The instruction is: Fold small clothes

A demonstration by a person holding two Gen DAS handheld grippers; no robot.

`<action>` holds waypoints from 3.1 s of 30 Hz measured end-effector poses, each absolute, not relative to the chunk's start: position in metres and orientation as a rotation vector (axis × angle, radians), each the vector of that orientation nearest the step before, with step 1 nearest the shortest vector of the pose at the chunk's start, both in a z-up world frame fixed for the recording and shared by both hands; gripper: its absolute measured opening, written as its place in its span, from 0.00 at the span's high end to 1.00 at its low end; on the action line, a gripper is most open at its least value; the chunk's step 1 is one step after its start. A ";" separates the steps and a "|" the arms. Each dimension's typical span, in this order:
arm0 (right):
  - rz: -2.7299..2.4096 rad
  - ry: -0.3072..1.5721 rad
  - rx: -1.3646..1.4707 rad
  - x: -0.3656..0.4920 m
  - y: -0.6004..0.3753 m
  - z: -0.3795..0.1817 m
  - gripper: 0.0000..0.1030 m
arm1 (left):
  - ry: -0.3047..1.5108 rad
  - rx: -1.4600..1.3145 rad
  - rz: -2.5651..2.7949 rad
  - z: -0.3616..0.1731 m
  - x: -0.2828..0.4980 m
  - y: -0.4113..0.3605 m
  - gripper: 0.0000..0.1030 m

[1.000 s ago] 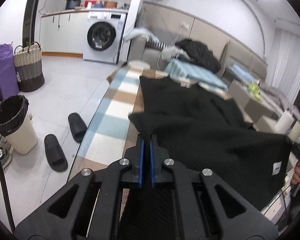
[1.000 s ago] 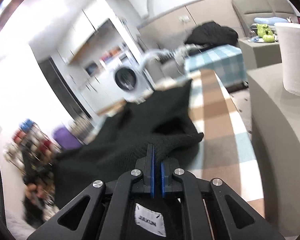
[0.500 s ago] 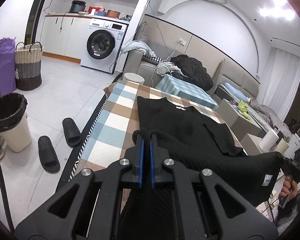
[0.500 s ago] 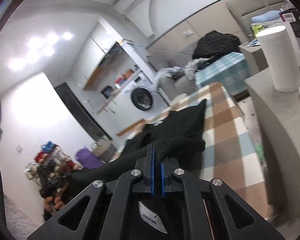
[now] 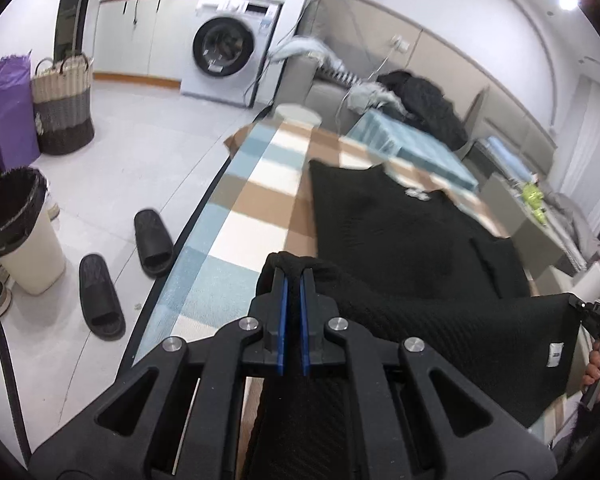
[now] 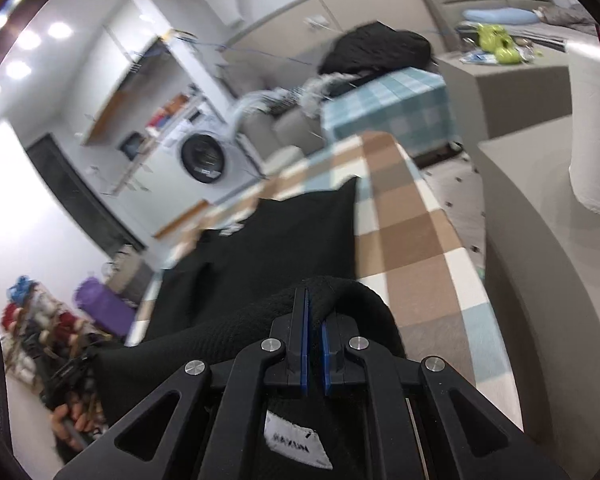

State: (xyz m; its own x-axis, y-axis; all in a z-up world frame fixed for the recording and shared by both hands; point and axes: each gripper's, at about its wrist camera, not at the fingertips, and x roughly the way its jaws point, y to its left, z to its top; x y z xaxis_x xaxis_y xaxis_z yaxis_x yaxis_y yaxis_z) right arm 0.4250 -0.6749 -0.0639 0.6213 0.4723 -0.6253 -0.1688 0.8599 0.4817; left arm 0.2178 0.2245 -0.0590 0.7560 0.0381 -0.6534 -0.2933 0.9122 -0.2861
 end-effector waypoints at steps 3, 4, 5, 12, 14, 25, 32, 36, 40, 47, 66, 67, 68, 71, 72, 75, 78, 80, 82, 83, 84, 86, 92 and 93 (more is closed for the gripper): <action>0.309 0.882 0.346 0.445 -0.665 -0.083 0.93 | 0.752 -0.392 0.208 -0.081 0.243 0.227 0.96; 0.282 0.902 0.325 0.448 -0.663 -0.087 0.88 | 0.766 -0.400 0.227 -0.086 0.247 0.228 0.96; 0.241 0.932 0.305 0.451 -0.662 -0.092 0.77 | 0.777 -0.402 0.238 -0.090 0.250 0.229 0.92; 0.172 0.873 0.317 0.429 -0.675 -0.070 0.56 | 0.742 -0.360 0.326 -0.082 0.242 0.231 0.49; 0.193 0.859 0.321 0.423 -0.670 -0.060 0.56 | 0.733 -0.360 0.312 -0.075 0.238 0.228 0.48; 0.273 0.908 0.269 0.401 -0.645 -0.068 0.37 | 0.775 -0.303 0.204 -0.070 0.224 0.199 0.40; 0.220 0.987 0.234 0.388 -0.682 -0.101 0.37 | 0.864 -0.311 0.253 -0.099 0.200 0.209 0.39; 0.262 0.989 0.249 0.392 -0.689 -0.111 0.37 | 0.882 -0.359 0.255 -0.111 0.195 0.216 0.39; 0.288 0.991 0.238 0.397 -0.682 -0.112 0.37 | 0.894 -0.380 0.254 -0.115 0.194 0.219 0.39; 0.329 0.974 0.221 0.393 -0.673 -0.110 0.37 | 0.899 -0.399 0.188 -0.117 0.197 0.214 0.61; 0.370 0.692 0.204 0.354 -0.675 -0.039 0.93 | 0.624 -0.411 0.189 -0.040 0.184 0.223 0.98; 0.361 0.680 0.209 0.357 -0.675 -0.036 0.93 | 0.617 -0.407 0.194 -0.037 0.191 0.225 0.98; 0.351 0.672 0.214 0.363 -0.674 -0.035 0.93 | 0.615 -0.408 0.196 -0.035 0.196 0.227 0.98; 0.302 0.685 0.237 0.392 -0.670 -0.041 0.93 | 0.630 -0.419 0.208 -0.037 0.222 0.234 0.98; 0.270 0.695 0.258 0.405 -0.671 -0.047 0.94 | 0.640 -0.410 0.215 -0.040 0.231 0.234 0.98; 0.181 0.758 0.294 0.440 -0.673 -0.068 0.93 | 0.702 -0.399 0.242 -0.058 0.256 0.235 0.97; 0.176 0.867 0.321 0.458 -0.675 -0.088 0.91 | 0.755 -0.409 0.244 -0.072 0.263 0.233 0.97; 0.221 0.891 0.360 0.455 -0.681 -0.094 0.87 | 0.756 -0.411 0.236 -0.078 0.258 0.231 0.97; 0.243 0.880 0.380 0.446 -0.686 -0.095 0.76 | 0.765 -0.412 0.225 -0.083 0.254 0.230 0.97; 0.268 0.874 0.401 0.441 -0.689 -0.095 0.68 | 0.766 -0.413 0.218 -0.084 0.253 0.230 0.97; 0.289 0.867 0.429 0.436 -0.693 -0.095 0.61 | 0.764 -0.414 0.215 -0.086 0.252 0.229 0.97; 0.320 0.851 0.449 0.430 -0.695 -0.094 0.60 | 0.763 -0.414 0.217 -0.088 0.250 0.229 0.97; 0.358 0.791 0.474 0.417 -0.701 -0.083 0.60 | 0.760 -0.412 0.216 -0.088 0.246 0.228 0.97; 0.373 0.785 0.478 0.416 -0.701 -0.082 0.59 | 0.762 -0.411 0.214 -0.089 0.246 0.227 0.97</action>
State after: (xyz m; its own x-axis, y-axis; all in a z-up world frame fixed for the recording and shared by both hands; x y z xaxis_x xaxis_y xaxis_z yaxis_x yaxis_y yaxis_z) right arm 0.4159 -0.7011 -0.0822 0.6524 0.4874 -0.5804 -0.1422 0.8309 0.5380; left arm 0.2461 0.2273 -0.0888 0.7069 0.0407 -0.7061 -0.3335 0.8995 -0.2821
